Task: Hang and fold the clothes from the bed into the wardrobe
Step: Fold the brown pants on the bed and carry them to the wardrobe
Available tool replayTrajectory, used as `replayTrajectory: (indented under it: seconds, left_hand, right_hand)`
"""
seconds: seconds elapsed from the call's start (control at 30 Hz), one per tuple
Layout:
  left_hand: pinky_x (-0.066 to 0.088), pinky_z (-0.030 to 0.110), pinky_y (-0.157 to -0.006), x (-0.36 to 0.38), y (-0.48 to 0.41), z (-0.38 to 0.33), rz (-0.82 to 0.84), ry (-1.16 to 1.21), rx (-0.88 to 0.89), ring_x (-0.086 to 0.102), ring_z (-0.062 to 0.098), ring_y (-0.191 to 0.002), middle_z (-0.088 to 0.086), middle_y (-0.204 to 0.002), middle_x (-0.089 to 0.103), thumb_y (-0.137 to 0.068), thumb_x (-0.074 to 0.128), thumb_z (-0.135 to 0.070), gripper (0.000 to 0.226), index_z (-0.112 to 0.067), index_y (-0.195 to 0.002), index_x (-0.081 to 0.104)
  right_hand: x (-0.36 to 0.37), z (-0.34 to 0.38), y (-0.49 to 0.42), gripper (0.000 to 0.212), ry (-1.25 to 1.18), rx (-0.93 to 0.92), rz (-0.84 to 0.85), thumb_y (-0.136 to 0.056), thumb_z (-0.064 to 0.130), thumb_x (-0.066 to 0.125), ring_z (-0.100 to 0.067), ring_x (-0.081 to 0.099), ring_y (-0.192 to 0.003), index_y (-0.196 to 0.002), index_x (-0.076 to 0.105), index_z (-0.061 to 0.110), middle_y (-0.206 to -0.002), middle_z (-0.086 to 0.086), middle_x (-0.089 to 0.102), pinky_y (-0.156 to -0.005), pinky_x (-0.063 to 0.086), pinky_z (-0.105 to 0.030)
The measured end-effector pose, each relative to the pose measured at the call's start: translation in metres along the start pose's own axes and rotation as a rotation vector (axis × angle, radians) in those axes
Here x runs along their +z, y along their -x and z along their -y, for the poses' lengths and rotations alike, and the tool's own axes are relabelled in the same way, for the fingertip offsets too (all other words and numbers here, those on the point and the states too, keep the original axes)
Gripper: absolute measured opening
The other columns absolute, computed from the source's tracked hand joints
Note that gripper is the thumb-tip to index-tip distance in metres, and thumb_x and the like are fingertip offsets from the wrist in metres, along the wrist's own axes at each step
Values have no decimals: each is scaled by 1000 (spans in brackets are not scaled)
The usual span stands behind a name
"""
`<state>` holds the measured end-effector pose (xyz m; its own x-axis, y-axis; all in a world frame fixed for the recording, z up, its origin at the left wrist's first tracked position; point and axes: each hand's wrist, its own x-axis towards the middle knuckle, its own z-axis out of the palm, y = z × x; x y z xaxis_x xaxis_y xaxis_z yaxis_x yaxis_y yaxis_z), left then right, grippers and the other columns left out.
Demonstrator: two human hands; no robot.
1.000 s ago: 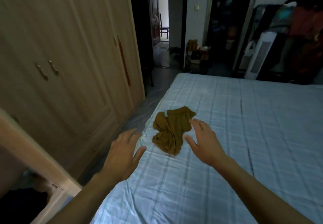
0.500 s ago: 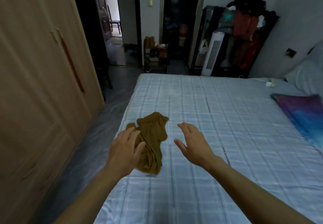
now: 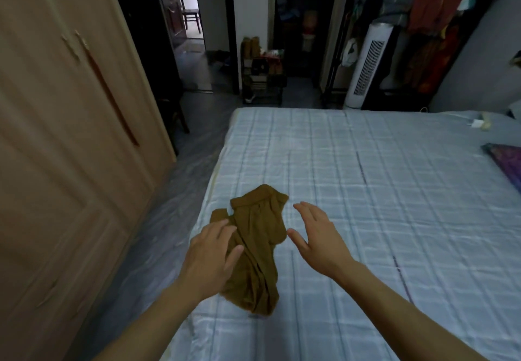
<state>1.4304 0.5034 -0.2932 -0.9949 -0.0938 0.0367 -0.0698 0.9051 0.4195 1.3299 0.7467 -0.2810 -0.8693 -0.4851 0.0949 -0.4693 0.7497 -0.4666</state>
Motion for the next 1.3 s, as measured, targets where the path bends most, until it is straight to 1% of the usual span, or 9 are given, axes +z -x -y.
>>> replayTrajectory:
  seconds: [0.17,0.33,0.5,0.67,0.77,0.9,0.97,1.13,1.3]
  left_hand:
    - [40,44,-107,33,-76,39,11,-19,-22,48,24,-129,7,-143,50,-93,25,-61,70,-14,-134,55]
    - [31,37,-114,96,-134,74,83,7,-62,34,17,-139,0,-153,38,-100,42,-50,50,-22,-142,46]
    - [33,37,-114,163,-205,110,134,4,-80,34,16,-138,-2,-152,37,-99,44,-50,51,-24,-143,43]
    - [24,31,-116,220,-261,156,197,-37,-121,28,15,-140,-5,-154,31,-94,54,-47,56,-30,-145,35]
    - [31,33,-112,246,-288,180,229,-33,-177,35,20,-134,-1,-151,34,-94,58,-42,54,-30,-142,37]
    - [35,37,-110,277,-313,199,322,133,-381,40,28,-134,9,-154,26,-90,66,-37,59,-36,-142,37]
    - [35,36,-110,290,-321,204,330,261,-496,40,28,-134,9,-147,34,-87,71,-35,57,-36,-138,45]
    - [35,36,-112,306,-330,205,241,368,-554,40,21,-131,-1,-138,42,-80,79,-35,61,-28,-135,53]
    - [39,34,-111,288,-328,179,122,469,-445,43,11,-127,-11,-137,41,-86,74,-31,62,-24,-141,45]
  right_hand:
    - [41,-38,-61,61,-15,28,55,-101,44,47,-17,28,-145,-152,32,15,-156,-4,34,-115,16,-20]
    - [90,-78,-126,60,1,40,152,-101,43,47,-18,31,-142,-152,31,17,-155,-3,36,-114,20,-24]
    - [146,-121,-197,58,3,46,184,-100,42,48,-21,31,-142,-151,33,16,-155,-5,36,-117,29,-34]
    - [212,-161,-238,58,15,17,218,-99,44,47,-20,32,-141,-150,33,20,-155,-3,34,-116,31,-37]
    - [253,-178,-252,58,-8,43,263,-97,42,50,-23,32,-140,-149,33,22,-154,-2,32,-114,34,-40]
    - [304,-193,-261,64,-29,168,355,-95,50,52,-33,5,-151,-151,28,32,-164,-6,3,-120,22,-49]
    - [322,-196,-268,64,-128,293,372,-93,52,57,-35,1,-151,-149,32,34,-164,-10,-4,-120,20,-51]
    - [339,-198,-283,61,-211,362,303,-91,47,61,-24,38,-131,-143,46,20,-142,-5,44,-113,34,-40]
    - [320,-195,-279,54,-278,293,210,-91,38,62,-15,48,-119,-139,50,15,-130,2,50,-107,42,-35]
